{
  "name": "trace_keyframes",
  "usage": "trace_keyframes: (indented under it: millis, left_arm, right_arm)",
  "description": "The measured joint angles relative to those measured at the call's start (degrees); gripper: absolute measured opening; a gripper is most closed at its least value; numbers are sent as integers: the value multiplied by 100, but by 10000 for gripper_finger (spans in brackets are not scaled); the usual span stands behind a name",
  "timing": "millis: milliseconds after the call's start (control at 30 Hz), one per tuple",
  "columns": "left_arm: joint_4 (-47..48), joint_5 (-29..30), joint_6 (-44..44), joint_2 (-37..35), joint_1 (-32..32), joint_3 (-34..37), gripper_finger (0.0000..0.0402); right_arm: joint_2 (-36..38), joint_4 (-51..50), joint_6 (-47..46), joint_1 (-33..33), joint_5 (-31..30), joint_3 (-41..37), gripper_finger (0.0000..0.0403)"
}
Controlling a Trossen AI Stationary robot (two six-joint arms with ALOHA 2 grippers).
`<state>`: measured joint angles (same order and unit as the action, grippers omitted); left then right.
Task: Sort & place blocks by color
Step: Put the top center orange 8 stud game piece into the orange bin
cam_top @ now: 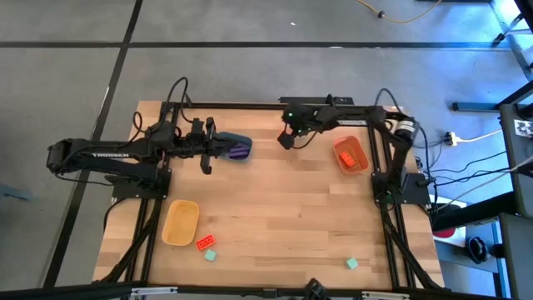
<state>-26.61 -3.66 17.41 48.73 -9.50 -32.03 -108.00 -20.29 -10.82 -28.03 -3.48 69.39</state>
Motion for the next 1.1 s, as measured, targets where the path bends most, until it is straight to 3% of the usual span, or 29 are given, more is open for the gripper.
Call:
trace_keyframes:
  millis: [233,333,467,600,700,900,1100]
  left_arm:
    - [0,13,43,0,0,0,0]
    - [0,13,52,0,0,0,0]
    - [0,89,52,0,0,0,0]
    - [0,169,48,0,-2,0,0]
    - [0,169,46,0,0,0,0]
    - [0,173,45,0,-1,0,0]
    - [12,165,50,0,-1,0,0]
  right_arm:
    - [-437,92,339,7,-86,173,347]
    - [-451,42,414,7,-132,173,323]
    - [-451,-17,576,7,-153,173,255]
    - [-451,-198,745,24,-116,170,158]
    - [-378,-338,888,22,217,170,94]
    - [341,-467,1283,25,978,125,96]
    - [1954,-81,1090,227,1193,-754,96]
